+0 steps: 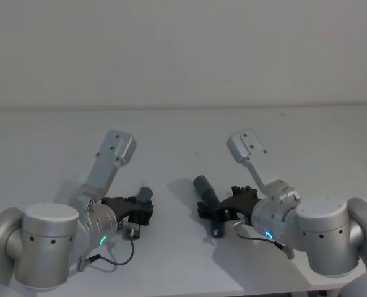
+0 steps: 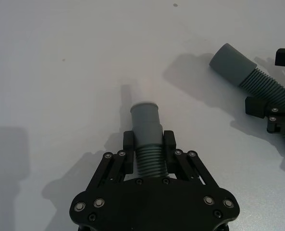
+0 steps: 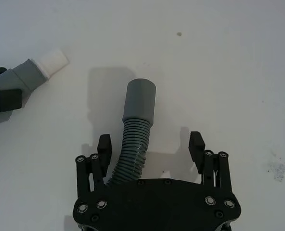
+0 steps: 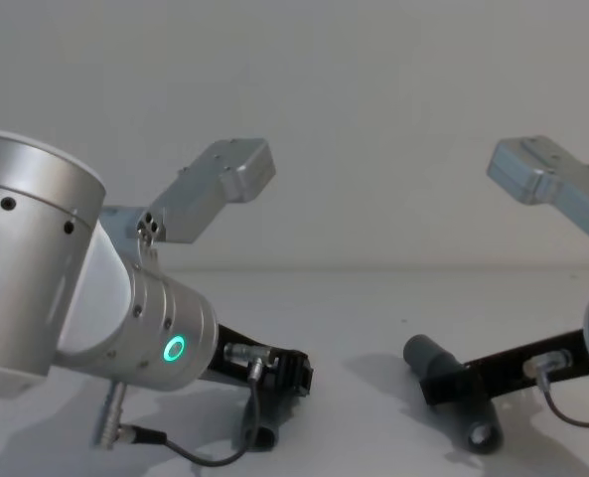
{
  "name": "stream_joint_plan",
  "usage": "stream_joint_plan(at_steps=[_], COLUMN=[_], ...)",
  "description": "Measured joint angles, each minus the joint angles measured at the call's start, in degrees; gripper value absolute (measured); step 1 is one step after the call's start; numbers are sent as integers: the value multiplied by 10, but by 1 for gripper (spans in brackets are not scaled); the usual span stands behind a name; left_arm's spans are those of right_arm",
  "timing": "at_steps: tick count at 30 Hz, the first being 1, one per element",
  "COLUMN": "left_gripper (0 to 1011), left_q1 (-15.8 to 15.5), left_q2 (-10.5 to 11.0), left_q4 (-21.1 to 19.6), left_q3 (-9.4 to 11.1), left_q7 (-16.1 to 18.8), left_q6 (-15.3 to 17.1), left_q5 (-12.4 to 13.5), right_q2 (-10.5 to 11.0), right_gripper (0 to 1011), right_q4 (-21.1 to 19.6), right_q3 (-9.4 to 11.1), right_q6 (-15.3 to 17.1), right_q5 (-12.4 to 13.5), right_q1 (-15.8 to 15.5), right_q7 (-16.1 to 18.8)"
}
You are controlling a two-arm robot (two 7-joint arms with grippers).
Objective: Use both hands to pick up one end of the pipe from the table, align the ends, and insert them.
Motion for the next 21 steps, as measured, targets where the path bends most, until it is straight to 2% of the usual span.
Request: stream_joint_plan(at_steps=[7, 8, 11, 12, 18, 19, 21], left_gripper=[328, 328, 328, 328, 328, 328, 328], left_q1=[0, 0, 0, 0, 0, 0, 0], left_q2=[0, 0, 0, 0, 0, 0, 0], left_q4=[0, 0, 0, 0, 0, 0, 0], left_q3=[0, 0, 0, 0, 0, 0, 0], left_q7=[0, 0, 0, 0, 0, 0, 0], left_q6=[0, 0, 0, 0, 0, 0, 0], left_q5=[0, 0, 0, 0, 0, 0, 0], right_q2=[0, 0, 0, 0, 0, 0, 0], right_gripper=[866, 808, 734, 673, 525, 455, 415], right_q4=[1, 1, 2, 2, 2, 2, 2], right_q3=[-1, -1, -2, -2, -2, -2, -2], right_q6=[2, 2, 2, 3, 3, 3, 4], right_q5=[-2, -3, -3, -3, -4, -4, -4], right_q1=[-1, -1, -1, -1, -1, -1, -2], right_q7=[4, 4, 5, 5, 6, 6, 6])
